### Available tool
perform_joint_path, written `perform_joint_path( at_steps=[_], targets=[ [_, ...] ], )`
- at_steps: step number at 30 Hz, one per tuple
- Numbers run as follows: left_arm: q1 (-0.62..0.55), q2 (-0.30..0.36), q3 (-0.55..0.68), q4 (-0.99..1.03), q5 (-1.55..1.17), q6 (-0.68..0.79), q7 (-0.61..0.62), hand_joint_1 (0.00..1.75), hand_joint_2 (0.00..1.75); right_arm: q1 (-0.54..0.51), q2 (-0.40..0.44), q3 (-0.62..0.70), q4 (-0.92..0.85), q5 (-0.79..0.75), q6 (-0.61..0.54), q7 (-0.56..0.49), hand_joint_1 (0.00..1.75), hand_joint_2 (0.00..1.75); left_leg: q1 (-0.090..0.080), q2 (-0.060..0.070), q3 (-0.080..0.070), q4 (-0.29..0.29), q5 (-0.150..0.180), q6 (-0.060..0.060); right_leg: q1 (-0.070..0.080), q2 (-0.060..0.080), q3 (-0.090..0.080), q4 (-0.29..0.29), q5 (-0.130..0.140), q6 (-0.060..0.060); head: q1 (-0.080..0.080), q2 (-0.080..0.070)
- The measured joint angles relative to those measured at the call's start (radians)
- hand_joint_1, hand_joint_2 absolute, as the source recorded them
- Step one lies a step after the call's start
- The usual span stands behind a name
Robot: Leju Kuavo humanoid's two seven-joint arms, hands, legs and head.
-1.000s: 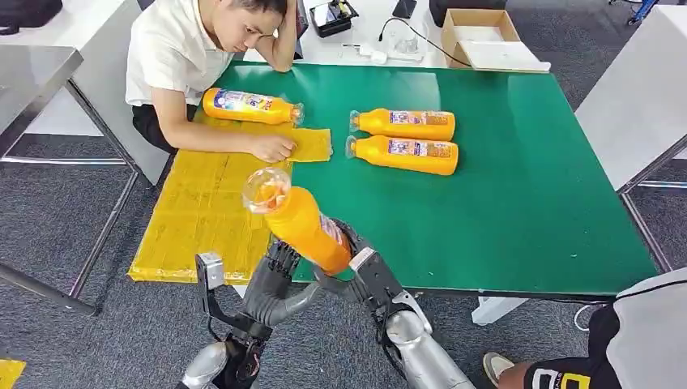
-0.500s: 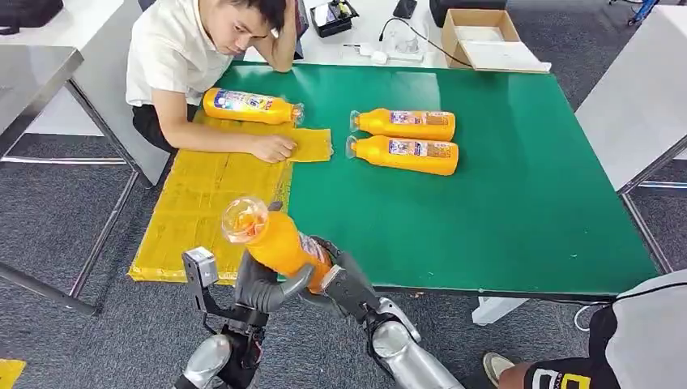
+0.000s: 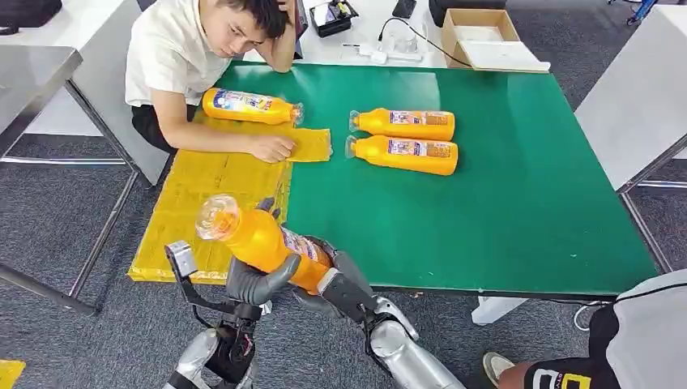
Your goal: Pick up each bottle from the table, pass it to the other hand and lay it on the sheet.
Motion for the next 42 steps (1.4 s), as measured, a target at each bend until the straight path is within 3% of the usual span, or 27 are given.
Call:
perform_joint_path(
  at_steps=[1, 2, 6, 7, 13, 29, 33, 37, 42],
  targets=[
    [0.000, 0.000, 0.002, 0.000, 0.002, -0.008, 0.001, 1.75, 1.75, -0.003, 0.000, 0.002, 0.002, -0.001, 0.000, 0.000, 0.42, 1.75, 0.000, 0.000, 0.000, 0.000, 0.000, 0.000, 0.000, 0.000, 0.000, 0.000, 0.000, 0.000, 0.000, 0.000],
    [0.000, 0.002, 0.003, 0.003, 0.001, -0.020, 0.000, 1.75, 1.75, -0.006, 0.000, 0.004, 0.004, -0.003, 0.000, -0.003, 0.02, 1.75, 0.000, 0.000, 0.000, 0.000, 0.000, 0.000, 0.000, 0.000, 0.000, 0.000, 0.000, 0.000, 0.000, 0.000],
    [-0.005, 0.005, 0.003, 0.012, 0.001, -0.053, -0.008, 1.75, 1.75, -0.008, 0.000, 0.011, 0.011, -0.016, 0.021, -0.007, 0.00, 1.75, 0.000, 0.000, 0.000, 0.000, 0.000, 0.000, 0.000, 0.000, 0.000, 0.000, 0.000, 0.000, 0.000, 0.000],
    [-0.005, 0.006, 0.003, 0.012, 0.003, -0.072, -0.008, 1.75, 1.75, -0.008, -0.001, 0.011, 0.013, -0.029, 0.034, -0.006, 0.00, 0.00, 0.000, 0.000, 0.000, 0.000, 0.000, 0.000, 0.000, 0.000, 0.000, 0.000, 0.000, 0.000, 0.000, 0.000],
    [0.000, 0.016, 0.003, 0.012, 0.021, -0.159, -0.033, 1.75, 1.75, -0.005, -0.002, 0.011, 0.019, -0.067, 0.057, -0.010, 0.00, 0.00, 0.000, 0.000, 0.000, 0.000, 0.000, 0.000, 0.000, 0.000, 0.000, 0.000, 0.000, 0.000, 0.000, 0.000],
    [0.017, 0.016, 0.030, -0.018, -0.048, -0.126, -0.072, 1.75, 1.75, 0.037, 0.008, 0.003, 0.016, -0.072, 0.012, -0.026, 0.00, 0.00, 0.000, 0.000, 0.000, 0.000, 0.000, 0.000, 0.000, 0.000, 0.000, 0.000, 0.000, 0.000, 0.000, 0.000],
    [0.018, 0.026, 0.037, -0.048, -0.207, -0.021, -0.116, 1.75, 1.75, 0.116, 0.005, -0.024, -0.055, -0.041, -0.208, -0.085, 0.00, 0.00, 0.000, -0.001, -0.001, 0.000, 0.000, 0.000, 0.000, 0.000, 0.000, 0.000, 0.000, 0.000, 0.000, 0.000],
    [0.036, 0.077, 0.063, -0.096, -0.615, 0.250, -0.112, 1.75, 1.75, 0.231, -0.023, -0.136, -0.205, -0.040, -0.433, -0.099, 0.00, 0.00, 0.000, -0.001, -0.001, 0.000, -0.001, 0.000, 0.000, 0.000, -0.001, 0.000, -0.001, 0.000, 0.000, 0.000],
    [0.038, 0.133, 0.129, -0.085, -1.067, 0.510, -0.016, 1.75, 1.75, 0.358, -0.048, -0.296, -0.424, -0.019, -0.496, -0.116, 0.00, 0.00, 0.000, -0.001, -0.002, 0.000, -0.001, 0.000, 0.000, 0.000, -0.001, 0.000, -0.001, -0.001, 0.000, 0.000]
  ],
)
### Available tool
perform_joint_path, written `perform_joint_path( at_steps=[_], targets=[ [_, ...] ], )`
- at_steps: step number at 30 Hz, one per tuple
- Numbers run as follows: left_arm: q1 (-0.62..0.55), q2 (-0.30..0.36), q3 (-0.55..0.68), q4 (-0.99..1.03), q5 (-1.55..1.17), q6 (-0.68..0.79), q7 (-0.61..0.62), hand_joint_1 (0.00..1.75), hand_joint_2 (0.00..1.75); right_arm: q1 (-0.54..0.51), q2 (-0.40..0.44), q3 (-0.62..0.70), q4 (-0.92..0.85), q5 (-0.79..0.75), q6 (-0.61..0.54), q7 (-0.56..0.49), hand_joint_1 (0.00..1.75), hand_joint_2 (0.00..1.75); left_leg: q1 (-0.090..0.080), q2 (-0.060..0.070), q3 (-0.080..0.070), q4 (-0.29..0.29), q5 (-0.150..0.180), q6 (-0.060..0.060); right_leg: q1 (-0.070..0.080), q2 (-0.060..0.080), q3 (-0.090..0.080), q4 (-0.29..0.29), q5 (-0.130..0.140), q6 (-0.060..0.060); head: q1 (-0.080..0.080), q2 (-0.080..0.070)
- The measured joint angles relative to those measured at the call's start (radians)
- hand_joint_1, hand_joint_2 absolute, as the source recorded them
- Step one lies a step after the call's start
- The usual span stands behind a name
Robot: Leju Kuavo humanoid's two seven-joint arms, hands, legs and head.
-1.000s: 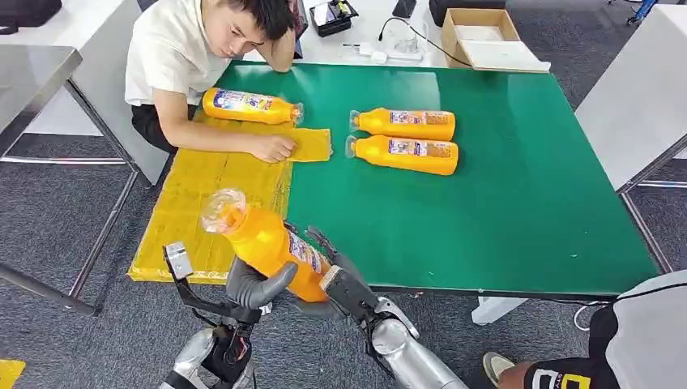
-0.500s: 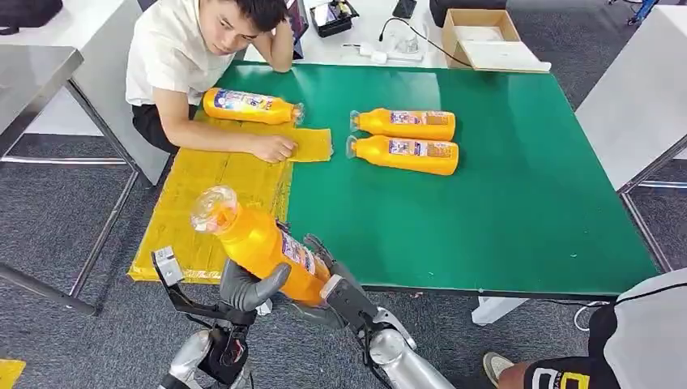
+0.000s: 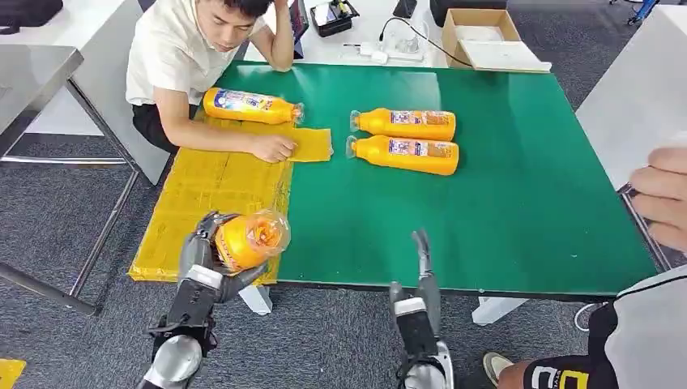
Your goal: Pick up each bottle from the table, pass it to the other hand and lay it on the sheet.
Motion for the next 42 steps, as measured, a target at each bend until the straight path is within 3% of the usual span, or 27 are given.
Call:
perform_joint_path(
  at_steps=[8, 16, 25, 34, 35, 36, 42],
  targets=[
    [-0.135, 0.021, 0.084, 0.222, -0.214, 0.057, 0.092, 1.75, 1.75, 0.037, 0.000, -0.050, -0.104, 0.030, -0.013, -0.015, 0.00, 0.00, 0.000, 0.000, 0.002, 0.000, 0.002, 0.000, 0.000, 0.000, 0.001, 0.000, 0.001, 0.000, 0.000, 0.000],
    [-0.368, 0.041, 0.087, 0.623, -0.536, 0.024, 0.247, 1.75, 1.75, 0.016, 0.019, -0.045, -0.100, 0.020, 0.033, -0.016, 0.00, 0.00, 0.000, 0.000, 0.002, 0.000, 0.002, 0.000, 0.000, 0.000, 0.002, 0.001, 0.001, 0.000, 0.000, 0.000],
    [-0.521, 0.020, 0.065, 0.901, -0.572, -0.068, 0.288, 1.75, 1.75, -0.011, 0.036, -0.013, -0.074, 0.019, 0.064, -0.016, 0.00, 0.00, 0.000, -0.001, 0.002, 0.000, 0.002, 0.000, 0.000, 0.000, 0.003, 0.001, 0.001, 0.000, 0.000, 0.000],
    [-0.574, 0.008, 0.063, 0.989, -0.572, -0.082, 0.290, 1.75, 1.75, -0.023, 0.041, 0.004, -0.049, 0.019, 0.066, -0.016, 0.00, 0.00, 0.000, -0.001, 0.008, 0.000, 0.002, 0.000, 0.000, 0.000, 0.009, 0.001, 0.001, 0.000, 0.000, 0.000],
    [-0.576, 0.007, 0.063, 0.993, -0.572, -0.083, 0.291, 1.27, 1.75, -0.023, 0.041, 0.004, -0.048, 0.019, 0.066, -0.016, 0.00, 0.00, 0.000, -0.001, 0.009, 0.000, 0.002, 0.000, 0.000, 0.000, 0.009, 0.001, 0.001, 0.000, 0.000, 0.000],
    [-0.578, 0.006, 0.063, 0.996, -0.572, -0.089, 0.290, 0.03, 1.75, -0.023, 0.041, 0.004, -0.046, 0.019, 0.066, -0.016, 0.00, 0.00, 0.000, -0.001, 0.009, 0.000, 0.002, 0.000, 0.000, 0.000, 0.009, 0.001, 0.001, 0.000, 0.000, 0.000],
    [-0.599, 0.003, 0.076, 1.015, -0.420, -0.232, 0.195, 0.00, 1.75, -0.029, 0.041, 0.010, -0.022, 0.000, 0.051, -0.019, 0.00, 0.00, 0.000, -0.003, 0.010, 0.000, 0.002, 0.000, 0.000, -0.002, 0.011, 0.001, 0.001, 0.000, 0.000, 0.000]
  ],
)
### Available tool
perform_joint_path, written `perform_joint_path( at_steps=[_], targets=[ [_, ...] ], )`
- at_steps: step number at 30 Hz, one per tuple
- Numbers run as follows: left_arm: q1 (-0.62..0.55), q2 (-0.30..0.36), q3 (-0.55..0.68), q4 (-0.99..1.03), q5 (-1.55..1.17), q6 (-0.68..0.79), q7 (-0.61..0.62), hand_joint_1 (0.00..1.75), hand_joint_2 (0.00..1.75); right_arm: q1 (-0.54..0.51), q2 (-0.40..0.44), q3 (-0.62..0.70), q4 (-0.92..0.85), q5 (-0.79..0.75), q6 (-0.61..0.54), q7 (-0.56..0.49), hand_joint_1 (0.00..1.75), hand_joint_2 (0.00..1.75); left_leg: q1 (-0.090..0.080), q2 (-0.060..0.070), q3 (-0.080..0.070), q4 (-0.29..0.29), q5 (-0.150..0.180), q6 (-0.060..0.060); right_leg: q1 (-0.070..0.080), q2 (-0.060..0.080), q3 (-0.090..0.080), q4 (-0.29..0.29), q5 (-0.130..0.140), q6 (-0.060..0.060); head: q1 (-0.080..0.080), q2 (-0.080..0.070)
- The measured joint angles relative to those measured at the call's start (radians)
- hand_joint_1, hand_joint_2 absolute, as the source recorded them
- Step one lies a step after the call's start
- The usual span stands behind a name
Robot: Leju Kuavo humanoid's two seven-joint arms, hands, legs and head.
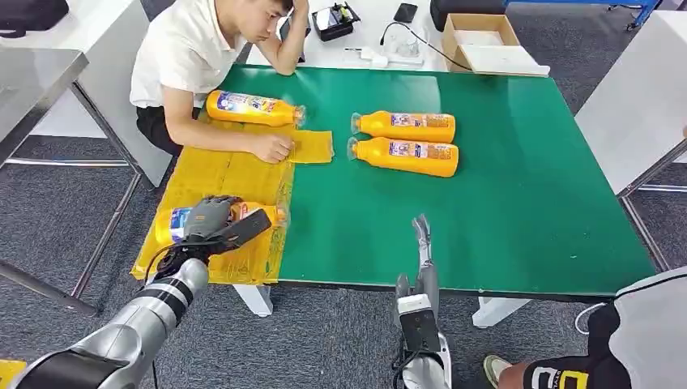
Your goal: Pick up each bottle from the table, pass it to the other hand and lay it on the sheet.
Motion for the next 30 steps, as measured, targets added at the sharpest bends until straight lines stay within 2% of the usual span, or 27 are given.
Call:
perform_joint_path(
  at_steps=[5, 12, 19, 24, 25, 28, 30],
  targets=[
    [0.018, -0.014, 0.017, -0.060, 0.193, -0.175, -0.124, 0.00, 1.75, 0.000, -0.001, 0.001, 0.022, -0.021, -0.028, -0.002, 0.00, 0.00, 0.000, 0.000, 0.000, 0.000, 0.000, 0.000, 0.000, 0.000, 0.001, 0.000, 0.000, 0.000, 0.000, 0.000],
    [0.110, -0.004, -0.031, -0.258, 0.539, -0.392, -0.175, 0.00, 1.75, -0.006, -0.012, 0.017, 0.042, -0.056, -0.066, -0.002, 0.00, 0.00, 0.000, 0.000, -0.003, 0.000, 0.000, 0.000, 0.000, 0.000, -0.002, 0.000, 0.000, 0.000, 0.000, 0.000],
    [0.179, 0.014, -0.084, -0.394, 0.638, -0.386, -0.186, 0.00, 1.75, -0.011, -0.021, 0.027, 0.063, -0.067, -0.083, -0.002, 0.00, 0.00, 0.000, 0.000, -0.006, 0.000, 0.000, 0.000, 0.000, 0.000, -0.006, 0.000, 0.000, 0.000, 0.000, 0.000],
    [0.221, 0.011, -0.092, -0.475, 0.699, -0.258, -0.200, 0.00, 1.75, -0.009, -0.023, 0.030, 0.071, -0.066, -0.102, -0.002, 0.00, 0.00, 0.000, 0.001, -0.007, 0.000, 0.000, 0.000, 0.000, 0.000, -0.007, 0.000, 0.000, 0.000, 0.000, 0.000],
    [0.240, 0.008, -0.091, -0.505, 0.714, -0.211, -0.207, 0.00, 1.75, -0.006, -0.024, 0.030, 0.071, -0.064, -0.111, -0.003, 0.00, 1.75, 0.000, 0.001, -0.007, 0.000, 0.000, 0.000, 0.000, 0.000, -0.007, 0.000, 0.000, 0.000, 0.000, 0.000],
    [0.315, -0.036, -0.084, -0.638, 0.772, 0.032, -0.266, 0.00, 1.75, 0.002, -0.032, 0.029, 0.072, 0.024, -0.188, -0.003, 0.00, 1.75, 0.000, 0.000, -0.008, 0.000, -0.001, 0.000, 0.000, 0.000, -0.008, -0.001, 0.000, 0.000, -0.001, 0.000],
    [0.359, -0.070, -0.084, -0.723, 0.815, 0.233, -0.322, 0.00, 1.75, 0.011, -0.031, -0.001, 0.072, 0.245, -0.227, -0.003, 0.00, 1.75, 0.000, 0.001, -0.009, 0.000, -0.001, 0.000, 0.000, 0.000, -0.009, -0.001, 0.000, 0.000, 0.000, 0.000]
  ],
)
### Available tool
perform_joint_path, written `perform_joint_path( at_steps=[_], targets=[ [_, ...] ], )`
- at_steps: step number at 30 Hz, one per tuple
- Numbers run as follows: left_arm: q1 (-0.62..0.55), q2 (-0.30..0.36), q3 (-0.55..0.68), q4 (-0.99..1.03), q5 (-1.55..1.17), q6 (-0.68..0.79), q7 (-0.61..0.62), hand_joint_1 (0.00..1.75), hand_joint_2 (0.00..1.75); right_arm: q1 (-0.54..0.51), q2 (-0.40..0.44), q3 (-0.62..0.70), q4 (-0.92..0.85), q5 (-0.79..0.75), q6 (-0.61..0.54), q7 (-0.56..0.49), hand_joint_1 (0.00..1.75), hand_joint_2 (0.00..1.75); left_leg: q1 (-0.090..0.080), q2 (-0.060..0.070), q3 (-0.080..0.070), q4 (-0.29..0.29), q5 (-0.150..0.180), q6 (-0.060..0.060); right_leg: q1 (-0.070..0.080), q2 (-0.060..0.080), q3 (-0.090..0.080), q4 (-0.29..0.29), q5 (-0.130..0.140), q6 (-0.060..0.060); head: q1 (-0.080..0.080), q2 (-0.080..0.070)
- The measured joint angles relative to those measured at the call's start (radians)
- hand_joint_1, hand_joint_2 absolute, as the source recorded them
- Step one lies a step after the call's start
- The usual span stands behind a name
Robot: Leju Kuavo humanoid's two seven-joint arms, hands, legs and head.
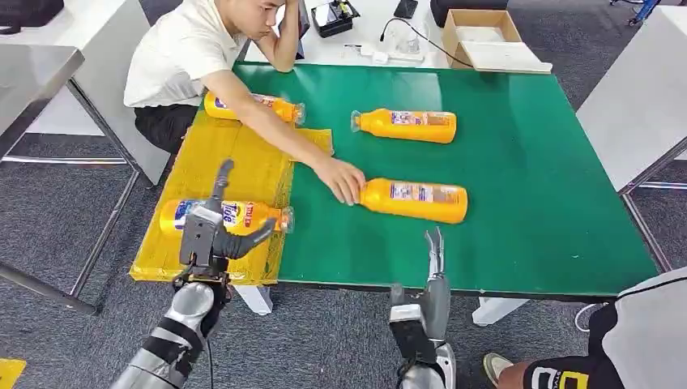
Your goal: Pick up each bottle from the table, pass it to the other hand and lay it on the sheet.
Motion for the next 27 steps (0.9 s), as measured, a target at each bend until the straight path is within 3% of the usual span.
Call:
perform_joint_path(
  at_steps=[3, 5, 7, 9, 13, 27],
  targets=[
    [0.045, -0.032, -0.001, -0.130, 0.091, 0.116, -0.036, 0.00, 1.75, -0.020, 0.024, -0.155, 0.008, 0.516, -0.003, 0.044, 0.00, 1.75, 0.000, -0.001, -0.001, 0.000, 0.000, 0.000, 0.000, 0.000, 0.000, 0.000, 0.000, 0.000, -0.001, 0.000],
    [0.071, -0.037, -0.005, -0.204, 0.090, 0.139, -0.059, 0.00, 1.75, -0.066, 0.023, -0.253, 0.036, 0.693, -0.003, 0.122, 0.00, 1.75, 0.000, -0.001, -0.001, 0.000, 0.000, 0.000, 0.000, 0.000, 0.000, 0.000, 0.000, 0.000, -0.001, 0.000],
    [0.099, -0.037, -0.006, -0.270, 0.090, 0.143, -0.073, 0.00, 1.75, -0.125, 0.006, -0.320, 0.092, 0.770, -0.003, 0.234, 0.00, 1.75, 0.000, 0.000, 0.000, 0.000, 0.001, 0.001, 0.000, 0.000, 0.000, 0.000, 0.001, 0.002, -0.001, 0.000],
    [0.123, -0.037, -0.007, -0.326, 0.091, 0.142, -0.080, 0.00, 1.75, -0.181, -0.023, -0.339, 0.163, 0.799, -0.003, 0.332, 0.00, 1.75, 0.000, 0.001, 0.000, 0.000, 0.001, 0.001, 0.000, 0.000, 0.000, 0.000, 0.002, 0.003, 0.000, 0.000],
    [0.150, -0.037, -0.008, -0.392, 0.084, 0.148, -0.083, 0.00, 1.75, -0.272, -0.062, -0.342, 0.292, 0.812, -0.003, 0.411, 0.00, 1.75, 0.000, 0.000, 0.000, 0.000, 0.002, 0.001, 0.000, 0.000, 0.000, 0.000, 0.002, 0.003, -0.001, 0.000],
    [0.150, -0.040, -0.005, -0.415, 0.074, 0.171, -0.053, 0.00, 1.75, -0.432, -0.085, -0.291, 0.528, 0.743, 0.032, 0.497, 0.00, 1.75, 0.000, 0.000, -0.001, 0.000, 0.002, 0.001, 0.000, 0.000, -0.001, 0.000, 0.002, 0.003, -0.001, 0.000]
  ],
)
